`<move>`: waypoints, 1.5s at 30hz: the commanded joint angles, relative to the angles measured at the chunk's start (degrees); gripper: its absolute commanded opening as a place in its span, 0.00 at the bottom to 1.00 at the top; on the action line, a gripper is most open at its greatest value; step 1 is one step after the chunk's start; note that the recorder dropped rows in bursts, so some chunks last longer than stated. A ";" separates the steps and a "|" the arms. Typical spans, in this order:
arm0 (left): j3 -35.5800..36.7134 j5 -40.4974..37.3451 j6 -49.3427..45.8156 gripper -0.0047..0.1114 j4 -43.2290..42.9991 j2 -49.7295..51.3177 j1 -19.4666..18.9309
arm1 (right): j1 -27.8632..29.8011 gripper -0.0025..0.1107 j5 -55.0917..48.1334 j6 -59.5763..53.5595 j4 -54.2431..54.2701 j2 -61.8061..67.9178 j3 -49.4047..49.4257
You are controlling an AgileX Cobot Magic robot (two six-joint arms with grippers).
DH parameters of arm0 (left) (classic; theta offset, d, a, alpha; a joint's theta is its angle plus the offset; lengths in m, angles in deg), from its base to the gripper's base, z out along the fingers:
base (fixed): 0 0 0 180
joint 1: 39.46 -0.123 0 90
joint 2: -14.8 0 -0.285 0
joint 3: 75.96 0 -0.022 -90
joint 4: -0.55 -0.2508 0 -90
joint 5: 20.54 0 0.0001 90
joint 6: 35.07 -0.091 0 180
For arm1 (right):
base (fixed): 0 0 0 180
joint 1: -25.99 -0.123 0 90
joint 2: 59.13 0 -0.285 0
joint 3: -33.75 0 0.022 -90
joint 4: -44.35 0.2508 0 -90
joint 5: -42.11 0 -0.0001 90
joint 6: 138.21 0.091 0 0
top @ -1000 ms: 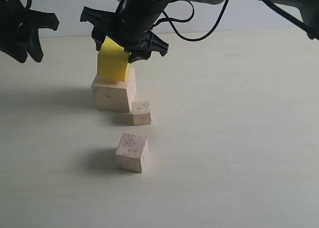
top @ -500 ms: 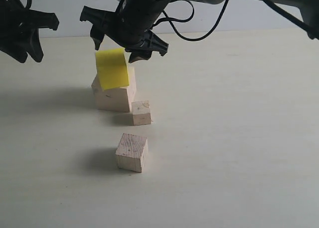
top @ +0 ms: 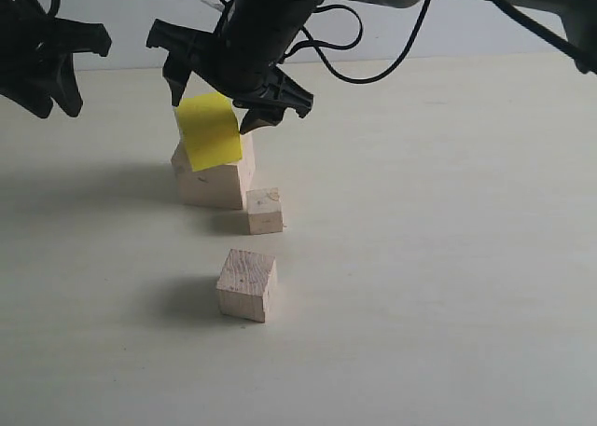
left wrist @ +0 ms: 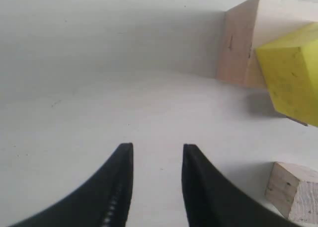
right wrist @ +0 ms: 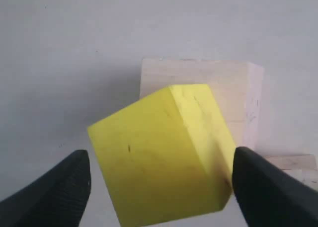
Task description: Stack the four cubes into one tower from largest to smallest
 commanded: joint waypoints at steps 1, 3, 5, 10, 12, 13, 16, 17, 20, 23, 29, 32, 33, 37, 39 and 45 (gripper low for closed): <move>1.51 0.58 0.03 0.33 1.29 -0.69 -0.26 | -0.10 0.68 -0.61 -0.90 0.16 -0.27 0.06; 3.59 3.64 -1.41 0.33 3.59 -0.69 -0.26 | -0.10 0.68 -0.61 -1.71 0.16 -0.35 0.06; 5.52 6.33 -5.44 0.33 8.50 -0.69 -0.26 | -0.10 0.68 -0.61 -2.44 0.32 -0.61 0.06; 8.12 12.03 -12.82 0.33 18.94 -0.69 -0.26 | -0.10 0.68 -0.61 -4.91 0.50 -2.52 0.06; 8.12 13.44 -12.82 0.33 18.71 -0.56 -0.26 | -0.10 0.68 -0.75 -4.93 -0.47 -3.47 0.06; 8.12 13.98 -12.82 0.33 18.71 -0.48 -0.26 | -0.10 0.68 -1.26 -4.93 -1.07 -3.89 0.06; 8.12 14.55 -12.82 0.33 18.54 0.28 -0.32 | -0.10 0.68 -2.58 -4.93 -4.06 -5.36 0.06; 8.12 14.70 -12.82 0.33 18.54 0.65 -0.32 | -0.10 0.68 -3.17 -4.93 -5.43 -5.79 0.06; 8.12 14.99 -12.71 0.33 18.94 2.82 -0.32 | -0.10 0.68 -4.82 -4.93 -9.42 -6.95 0.06; 8.12 15.96 -12.81 0.33 19.78 4.84 -0.32 | -0.10 0.65 -6.62 -4.93 -14.11 -7.78 0.06; 8.12 17.58 -14.18 0.33 21.79 6.79 -0.32 | -0.10 0.39 -12.58 -4.93 -25.73 -9.34 0.06; 8.12 18.84 -15.14 0.33 23.07 6.79 -0.32 | -0.10 0.19 -14.10 -5.74 -27.68 -9.48 0.06; 8.12 19.26 -15.14 0.33 23.07 6.79 -0.32 | -0.10 0.13 -14.10 -6.66 -27.68 -9.48 0.06; 8.00 19.95 -15.17 0.32 23.71 6.79 -0.32 | -0.10 0.02 -13.58 -8.40 -27.79 -9.48 0.06; 8.00 20.28 -16.11 0.29 24.81 6.79 -0.32 | -0.10 0.02 -13.25 -8.40 -27.93 -9.51 0.06; 8.00 23.54 -18.30 0.04 26.46 6.81 -0.32 | -0.10 0.02 -13.36 -8.54 -29.03 -9.51 0.06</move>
